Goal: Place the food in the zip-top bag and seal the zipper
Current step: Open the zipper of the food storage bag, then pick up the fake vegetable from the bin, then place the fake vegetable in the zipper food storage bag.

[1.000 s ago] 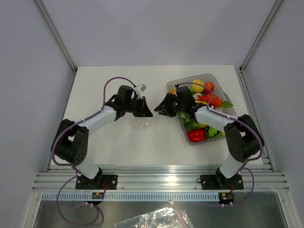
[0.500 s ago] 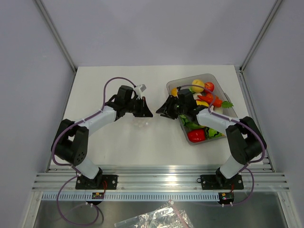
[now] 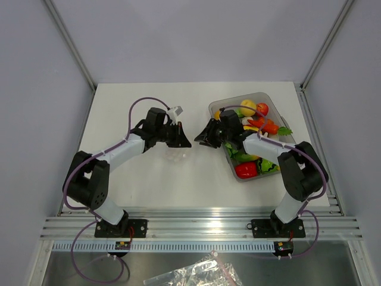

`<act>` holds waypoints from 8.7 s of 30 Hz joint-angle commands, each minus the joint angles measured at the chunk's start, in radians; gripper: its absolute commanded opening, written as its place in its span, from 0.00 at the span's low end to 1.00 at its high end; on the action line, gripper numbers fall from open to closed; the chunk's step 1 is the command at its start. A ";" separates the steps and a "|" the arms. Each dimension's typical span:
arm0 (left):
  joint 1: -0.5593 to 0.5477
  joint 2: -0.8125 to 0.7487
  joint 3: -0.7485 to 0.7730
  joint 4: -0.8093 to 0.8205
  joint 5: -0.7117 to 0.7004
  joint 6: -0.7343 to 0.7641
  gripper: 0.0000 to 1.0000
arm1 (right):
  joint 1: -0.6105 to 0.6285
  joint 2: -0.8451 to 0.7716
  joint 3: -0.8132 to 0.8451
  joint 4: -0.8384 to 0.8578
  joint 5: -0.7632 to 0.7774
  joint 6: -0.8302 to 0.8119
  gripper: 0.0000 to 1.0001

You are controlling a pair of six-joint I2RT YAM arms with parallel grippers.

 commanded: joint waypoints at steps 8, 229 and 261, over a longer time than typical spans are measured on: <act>0.005 -0.081 -0.025 0.028 0.025 0.007 0.00 | 0.006 0.103 0.092 0.039 -0.026 0.025 0.10; -0.059 0.249 0.655 -0.431 -0.092 -0.152 0.00 | 0.186 -0.141 0.109 -0.133 0.710 -0.309 0.00; -0.087 0.351 0.788 -0.428 -0.006 -0.140 0.00 | 0.144 -0.417 0.066 -0.251 0.661 -0.391 0.55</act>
